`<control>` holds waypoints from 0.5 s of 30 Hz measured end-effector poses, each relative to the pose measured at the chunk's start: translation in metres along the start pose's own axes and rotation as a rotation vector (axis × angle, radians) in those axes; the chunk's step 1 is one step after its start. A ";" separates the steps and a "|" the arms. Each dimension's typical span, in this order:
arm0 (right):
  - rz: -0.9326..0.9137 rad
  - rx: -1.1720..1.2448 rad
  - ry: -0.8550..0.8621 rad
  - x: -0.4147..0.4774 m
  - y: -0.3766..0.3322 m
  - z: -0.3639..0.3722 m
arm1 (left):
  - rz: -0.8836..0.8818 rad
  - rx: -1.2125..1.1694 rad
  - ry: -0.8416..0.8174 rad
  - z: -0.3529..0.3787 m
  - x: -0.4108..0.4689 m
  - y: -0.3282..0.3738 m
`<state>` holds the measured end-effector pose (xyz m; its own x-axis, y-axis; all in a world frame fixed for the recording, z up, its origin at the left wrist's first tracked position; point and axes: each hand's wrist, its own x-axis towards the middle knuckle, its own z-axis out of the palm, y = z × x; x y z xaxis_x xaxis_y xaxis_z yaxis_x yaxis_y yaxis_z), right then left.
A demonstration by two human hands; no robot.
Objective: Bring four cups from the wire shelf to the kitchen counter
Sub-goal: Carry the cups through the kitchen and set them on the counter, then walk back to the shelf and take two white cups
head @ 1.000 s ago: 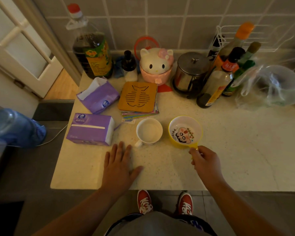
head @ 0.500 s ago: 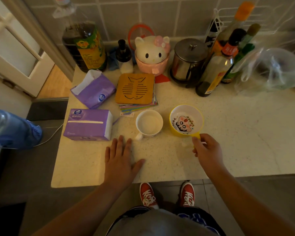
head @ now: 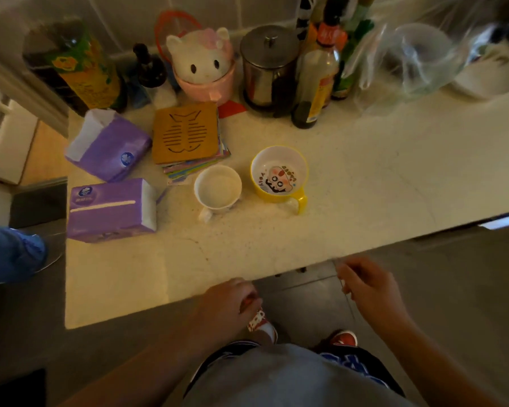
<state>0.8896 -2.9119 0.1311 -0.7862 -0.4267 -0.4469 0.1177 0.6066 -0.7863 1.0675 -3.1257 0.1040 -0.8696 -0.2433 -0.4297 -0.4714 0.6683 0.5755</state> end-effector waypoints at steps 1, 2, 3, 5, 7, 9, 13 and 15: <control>0.047 0.016 0.009 -0.007 0.008 -0.007 | -0.003 0.015 -0.062 0.011 0.002 0.003; 0.093 0.028 0.028 -0.016 0.017 -0.014 | -0.031 0.035 -0.133 0.021 0.008 0.008; 0.102 0.023 0.013 -0.021 0.023 -0.019 | -0.081 0.042 -0.195 0.030 0.016 0.011; 0.160 0.023 -0.036 -0.027 0.036 -0.016 | -0.179 -0.020 -0.261 0.042 0.022 -0.002; 0.292 0.031 0.041 -0.059 0.088 -0.059 | -0.115 0.077 -0.393 0.081 0.036 0.028; 0.383 0.050 0.066 -0.090 0.144 -0.091 | -0.198 0.145 -0.474 0.106 0.053 0.060; 0.503 0.094 0.099 -0.108 0.193 -0.103 | -0.222 0.157 -0.504 0.123 0.069 0.070; 0.584 0.134 0.145 -0.136 0.233 -0.120 | -0.210 0.209 -0.552 0.146 0.078 0.095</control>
<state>0.9512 -2.6322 0.0601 -0.6422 0.0524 -0.7648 0.6217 0.6193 -0.4796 0.9765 -2.9783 0.0233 -0.5310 -0.0224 -0.8471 -0.5365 0.7826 0.3156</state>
